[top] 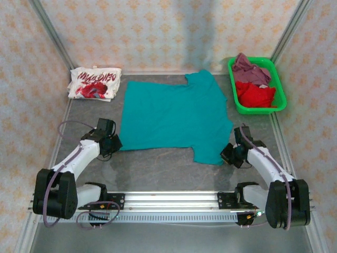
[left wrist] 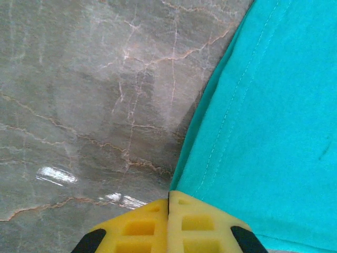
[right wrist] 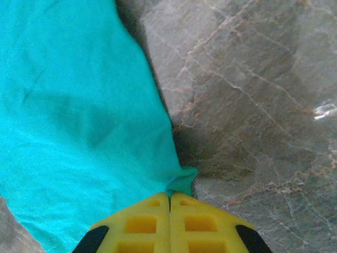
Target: Fold and stack the t-shirts
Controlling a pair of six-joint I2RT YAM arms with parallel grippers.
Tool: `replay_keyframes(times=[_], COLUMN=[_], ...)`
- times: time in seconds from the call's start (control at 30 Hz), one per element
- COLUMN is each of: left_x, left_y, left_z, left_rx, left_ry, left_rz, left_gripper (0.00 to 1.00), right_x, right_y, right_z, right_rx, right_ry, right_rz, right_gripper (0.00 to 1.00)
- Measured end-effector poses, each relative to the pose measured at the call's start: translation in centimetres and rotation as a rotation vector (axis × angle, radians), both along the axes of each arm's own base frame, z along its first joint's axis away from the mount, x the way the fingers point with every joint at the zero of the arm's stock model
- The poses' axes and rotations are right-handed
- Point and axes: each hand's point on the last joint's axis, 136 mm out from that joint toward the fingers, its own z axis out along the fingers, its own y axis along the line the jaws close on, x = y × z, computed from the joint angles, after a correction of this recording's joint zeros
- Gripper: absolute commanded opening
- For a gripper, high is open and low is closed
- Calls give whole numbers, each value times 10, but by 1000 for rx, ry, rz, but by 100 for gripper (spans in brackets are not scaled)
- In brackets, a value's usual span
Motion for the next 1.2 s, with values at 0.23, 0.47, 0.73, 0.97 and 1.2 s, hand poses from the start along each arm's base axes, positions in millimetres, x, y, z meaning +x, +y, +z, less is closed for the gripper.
replay_keyframes(times=[0.23,0.47,0.73,0.97,1.2], left_x=[-6,-18,-28,-12,18], left_y=[10,9,6,5,6], left_z=[14,22,28,36,56], left_rx=[0,-12,-45,-43,-31], left_ry=[-49,-70,-110,-112,-166], left_rz=[53,58,71,67,56], left_gripper=[0,0,0,0,0], right_x=[0,-2,1,36,77], right_y=[2,9,12,18,20], right_z=[18,46,67,87,116], right_rx=[19,81,117,144,150], right_ry=[-61,-130,-197,-255,-357], right_rz=[-12,-37,-66,-60,-46], right_gripper=[0,0,0,0,0])
